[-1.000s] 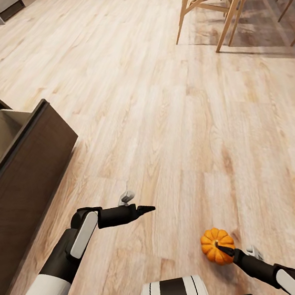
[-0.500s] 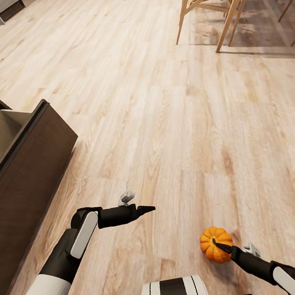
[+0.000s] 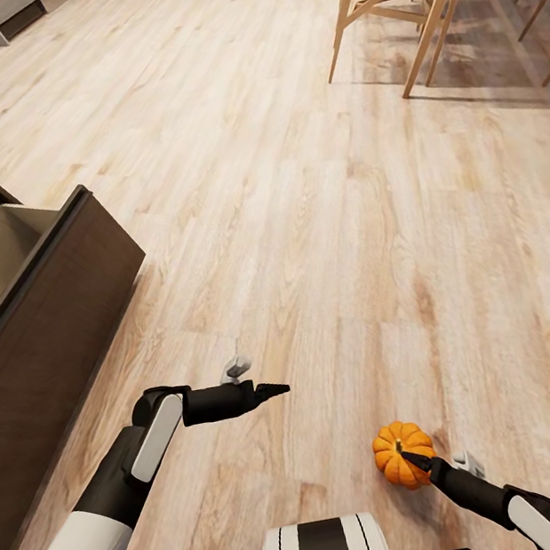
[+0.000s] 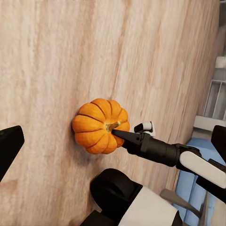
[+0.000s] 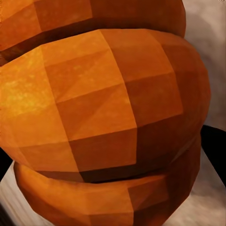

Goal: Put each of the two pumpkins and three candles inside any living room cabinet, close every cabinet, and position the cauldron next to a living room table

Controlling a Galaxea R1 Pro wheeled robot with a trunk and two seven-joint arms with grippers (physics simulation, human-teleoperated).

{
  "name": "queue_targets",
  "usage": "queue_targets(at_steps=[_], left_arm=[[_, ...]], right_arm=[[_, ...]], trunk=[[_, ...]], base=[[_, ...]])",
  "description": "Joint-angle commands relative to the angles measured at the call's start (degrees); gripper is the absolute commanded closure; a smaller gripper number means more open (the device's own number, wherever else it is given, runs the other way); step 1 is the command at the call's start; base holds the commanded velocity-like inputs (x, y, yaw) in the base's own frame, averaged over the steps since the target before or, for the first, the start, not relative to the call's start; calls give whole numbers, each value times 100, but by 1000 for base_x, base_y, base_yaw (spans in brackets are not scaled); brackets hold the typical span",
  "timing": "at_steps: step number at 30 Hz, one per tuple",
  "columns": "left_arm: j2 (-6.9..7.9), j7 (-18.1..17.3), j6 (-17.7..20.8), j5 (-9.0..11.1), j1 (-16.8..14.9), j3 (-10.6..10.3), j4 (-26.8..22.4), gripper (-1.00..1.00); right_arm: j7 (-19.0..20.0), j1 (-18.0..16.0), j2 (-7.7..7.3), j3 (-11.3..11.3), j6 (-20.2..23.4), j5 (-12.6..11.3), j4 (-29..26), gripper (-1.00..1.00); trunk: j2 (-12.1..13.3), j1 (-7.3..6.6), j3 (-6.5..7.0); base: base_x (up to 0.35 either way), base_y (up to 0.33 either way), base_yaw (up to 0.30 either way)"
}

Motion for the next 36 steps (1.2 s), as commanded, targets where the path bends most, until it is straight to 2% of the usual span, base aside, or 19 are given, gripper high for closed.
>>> queue_targets(at_steps=[1, 29, 36], left_arm=[[2, -35, 7, -26, -4, -7, 0, -100], [7, -43, 7, -26, -4, -6, -10, -100], [3, -43, 7, -26, -4, -6, -11, -100]], right_arm=[[-56, 1, 5, -16, 10, 69, 17, 100], [-55, 1, 9, -13, 10, 69, 20, 100], [-55, 1, 9, -10, 10, 69, 20, 100]], trunk=[[-1, 0, -3], [-1, 0, -3], [9, -18, 152]], base=[[0, 0, 0], [0, 0, 0], [0, 0, 0]])
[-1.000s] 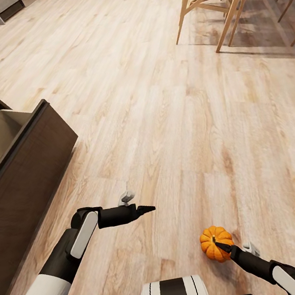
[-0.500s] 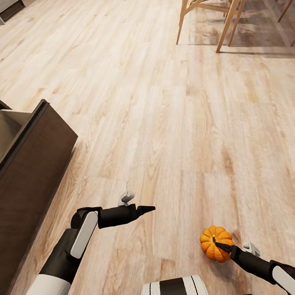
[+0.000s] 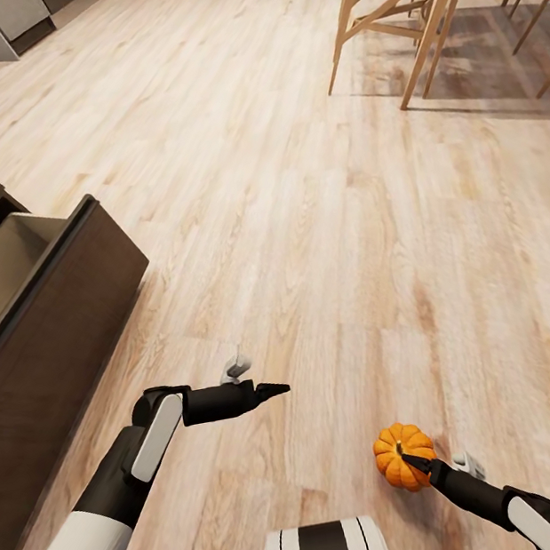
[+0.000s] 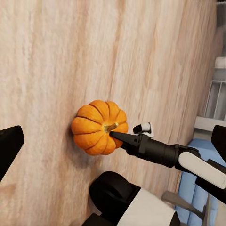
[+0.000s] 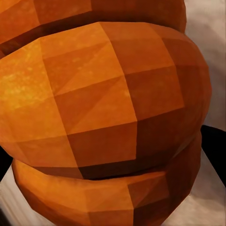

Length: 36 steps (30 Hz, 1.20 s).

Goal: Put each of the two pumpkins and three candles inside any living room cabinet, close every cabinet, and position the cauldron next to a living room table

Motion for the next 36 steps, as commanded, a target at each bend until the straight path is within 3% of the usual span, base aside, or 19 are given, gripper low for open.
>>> queue_targets(at_steps=[1, 13, 20, 28, 36], left_arm=[[3, -34, 7, -30, -3, -6, -1, -100], [2, -34, 7, -30, -3, -6, 4, -100], [5, -28, 7, -30, -3, -4, 15, -100], [2, -30, 7, -30, -3, -5, 10, -100], [2, -30, 6, -30, -3, -7, 4, -100]], right_arm=[[11, -1, 1, -21, 51, -26, 1, 100], [30, 2, 1, -19, 41, -31, -14, 100], [203, 7, -2, -22, -224, -49, -32, 100], [1112, 16, -22, -66, -264, -52, -38, 100], [1267, 19, -25, -75, -266, -53, -30, 100]], trunk=[[0, -3, 20], [16, -34, 286], [26, -52, 441], [36, -73, 618], [47, -93, 795]], base=[[0, 0, 0], [0, 0, 0], [0, 0, 0], [0, 0, 0], [0, 0, 0]])
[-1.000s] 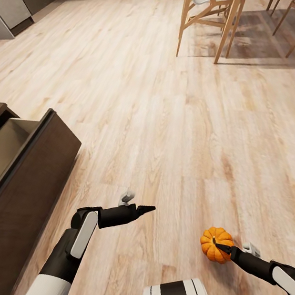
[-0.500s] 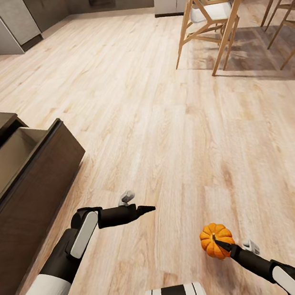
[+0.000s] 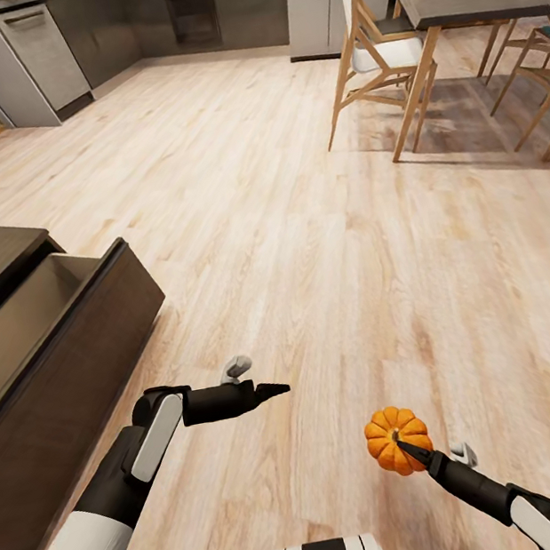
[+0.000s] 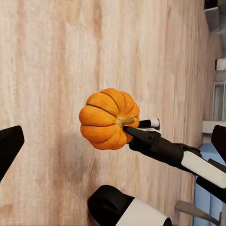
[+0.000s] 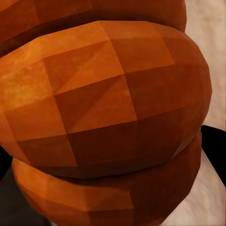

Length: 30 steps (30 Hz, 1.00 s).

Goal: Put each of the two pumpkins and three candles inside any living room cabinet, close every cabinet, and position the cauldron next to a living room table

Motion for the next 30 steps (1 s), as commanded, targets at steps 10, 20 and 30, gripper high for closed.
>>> queue_targets(at_steps=[10, 20, 30], left_arm=[[3, -38, 8, -30, -3, -4, -1, -100], [3, -36, 8, -30, -3, -4, 4, -100], [3, -26, 0, -54, -3, -10, 4, -100]], right_arm=[[2, 6, 3, -13, 47, -44, 4, 100], [-12, 6, 12, -12, 54, -86, 43, 100], [-17, 6, 17, 5, 59, -57, 86, 100]], trunk=[[12, -26, 219], [26, -52, 440], [39, -78, 662]], base=[[0, 0, 0], [0, 0, 0], [0, 0, 0]])
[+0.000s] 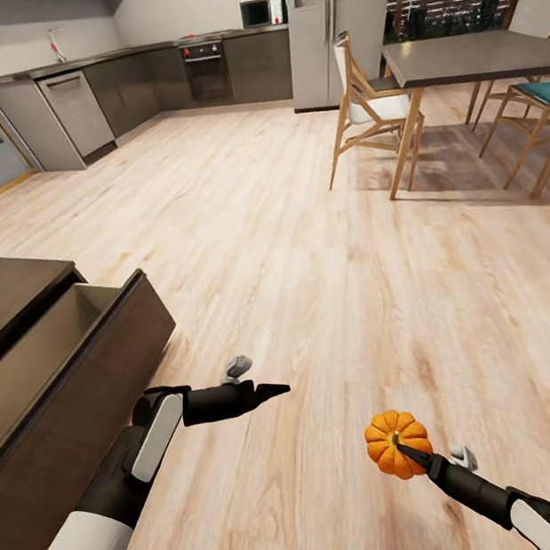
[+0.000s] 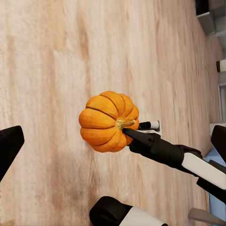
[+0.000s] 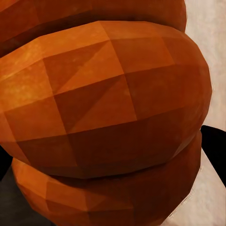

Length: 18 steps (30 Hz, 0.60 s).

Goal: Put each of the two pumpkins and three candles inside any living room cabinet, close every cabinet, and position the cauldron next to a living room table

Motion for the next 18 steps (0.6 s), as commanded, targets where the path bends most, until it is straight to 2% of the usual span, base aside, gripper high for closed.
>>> queue_targets(at_steps=[1, 18], left_arm=[[4, -32, 10, -40, -4, -7, 0, -100], [-22, -19, -2, -75, -4, -20, 28, -100]], right_arm=[[13, -1, 0, -6, 49, -34, 6, 100], [15, 4, 1, -26, 36, -64, 36, 100]], trunk=[[0, -3, 19], [23, -47, 395]], base=[[0, 0, 0], [0, 0, 0]])
